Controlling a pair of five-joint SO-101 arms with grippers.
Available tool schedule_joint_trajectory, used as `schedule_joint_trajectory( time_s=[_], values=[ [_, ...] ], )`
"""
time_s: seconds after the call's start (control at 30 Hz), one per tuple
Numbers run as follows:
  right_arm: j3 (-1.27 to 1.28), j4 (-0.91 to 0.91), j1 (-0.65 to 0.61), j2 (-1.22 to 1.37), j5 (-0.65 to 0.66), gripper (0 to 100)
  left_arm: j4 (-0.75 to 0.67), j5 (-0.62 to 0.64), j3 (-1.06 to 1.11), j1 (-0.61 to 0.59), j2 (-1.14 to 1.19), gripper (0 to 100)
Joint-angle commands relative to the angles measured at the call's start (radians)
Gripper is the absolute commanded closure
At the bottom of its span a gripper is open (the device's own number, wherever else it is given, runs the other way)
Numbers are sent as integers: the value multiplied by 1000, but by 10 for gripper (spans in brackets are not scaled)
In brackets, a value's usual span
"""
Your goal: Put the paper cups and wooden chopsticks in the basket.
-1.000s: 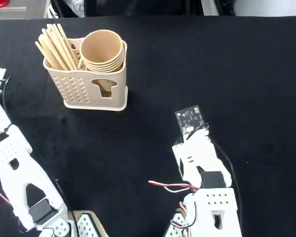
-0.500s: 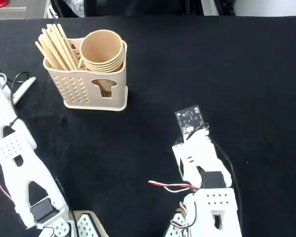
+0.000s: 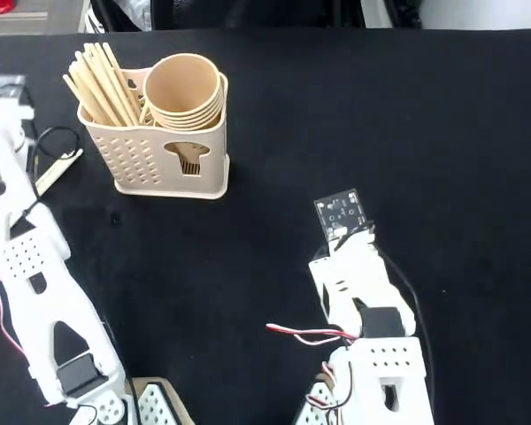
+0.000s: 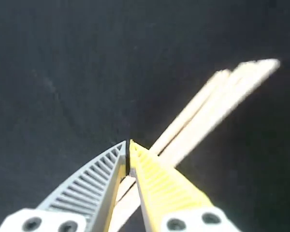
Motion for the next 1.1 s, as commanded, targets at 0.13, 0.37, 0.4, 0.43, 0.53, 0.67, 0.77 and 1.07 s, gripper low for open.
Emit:
schedule_joint_trajectory(
  time_s=[0.13, 0.37, 0.4, 0.43, 0.53, 0.67, 0.77, 1.07],
  values=[
    [-25, -9, 6, -13, 8, 987, 11, -170, 102, 39, -305, 866],
    [-25, -9, 5, -13, 8, 987, 5, -344, 421, 65, -420, 807],
    [-25, -9, 5, -13, 8, 987, 5, -347, 427, 71, -420, 805],
    [-25, -9, 5, -13, 8, 987, 5, -348, 432, 76, -419, 805],
    [-25, -9, 5, -13, 8, 987, 5, -353, 435, 74, -407, 805],
    [-25, -9, 5, -13, 8, 987, -6, -411, 426, 74, -341, 804],
    [-25, -8, 5, -13, 8, 987, -95, -410, 426, 58, -262, 804],
    [-25, -8, 5, -13, 8, 987, -227, -408, 424, 15, -178, 804]
  ],
)
